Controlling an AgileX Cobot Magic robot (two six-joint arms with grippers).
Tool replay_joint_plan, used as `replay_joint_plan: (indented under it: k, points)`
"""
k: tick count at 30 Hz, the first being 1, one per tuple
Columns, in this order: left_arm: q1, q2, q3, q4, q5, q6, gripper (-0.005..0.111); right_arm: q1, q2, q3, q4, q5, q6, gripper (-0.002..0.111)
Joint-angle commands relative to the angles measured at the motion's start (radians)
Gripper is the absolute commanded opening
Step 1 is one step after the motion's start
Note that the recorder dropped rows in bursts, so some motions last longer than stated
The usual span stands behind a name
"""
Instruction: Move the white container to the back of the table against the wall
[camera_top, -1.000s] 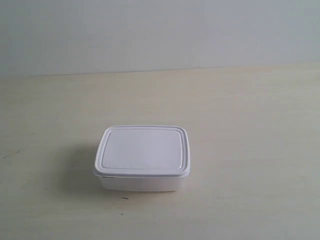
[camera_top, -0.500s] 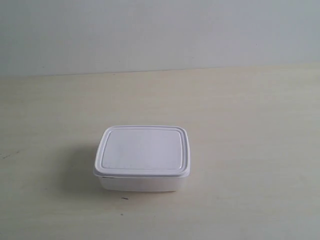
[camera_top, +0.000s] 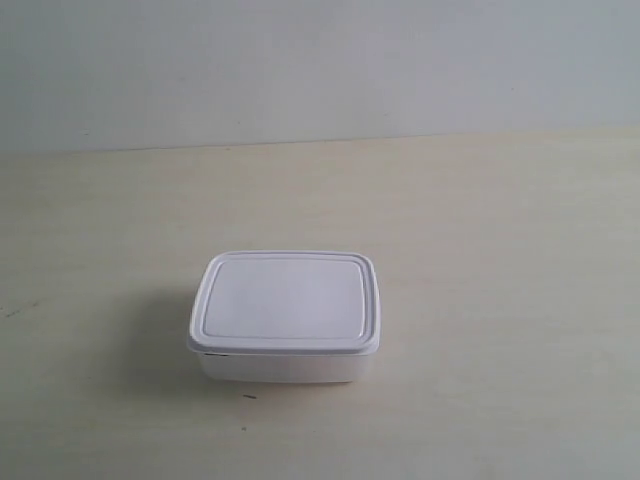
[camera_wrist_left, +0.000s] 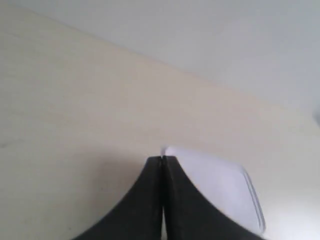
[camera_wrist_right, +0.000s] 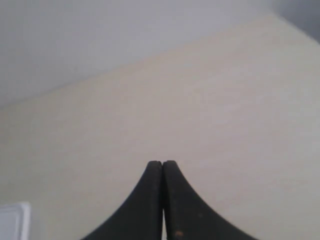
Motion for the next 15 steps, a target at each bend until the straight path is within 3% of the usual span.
replay_joint_plan:
  k: [1,4,7,10,15]
  points:
    - [0.002,0.329,-0.327,0.246,0.379,-0.016,0.0,-0.005,0.277,-0.233,0.326,0.237,-0.219,0.0]
    - [0.002,0.448,-0.481,0.295,0.522,-0.022,0.0,-0.001,0.392,-0.356,0.484,0.373,-0.331,0.0]
    - [-0.022,0.491,-0.534,0.295,0.574,-0.085,0.0,0.078,0.47,-0.442,0.427,0.451,-0.248,0.0]
    - [-0.115,0.493,-0.518,0.318,0.593,-0.125,0.0,0.235,0.52,-0.486,0.258,0.463,-0.08,0.0]
    - [-0.307,0.495,-0.466,0.417,0.538,-0.316,0.0,0.453,0.598,-0.493,0.246,0.465,-0.034,0.0]
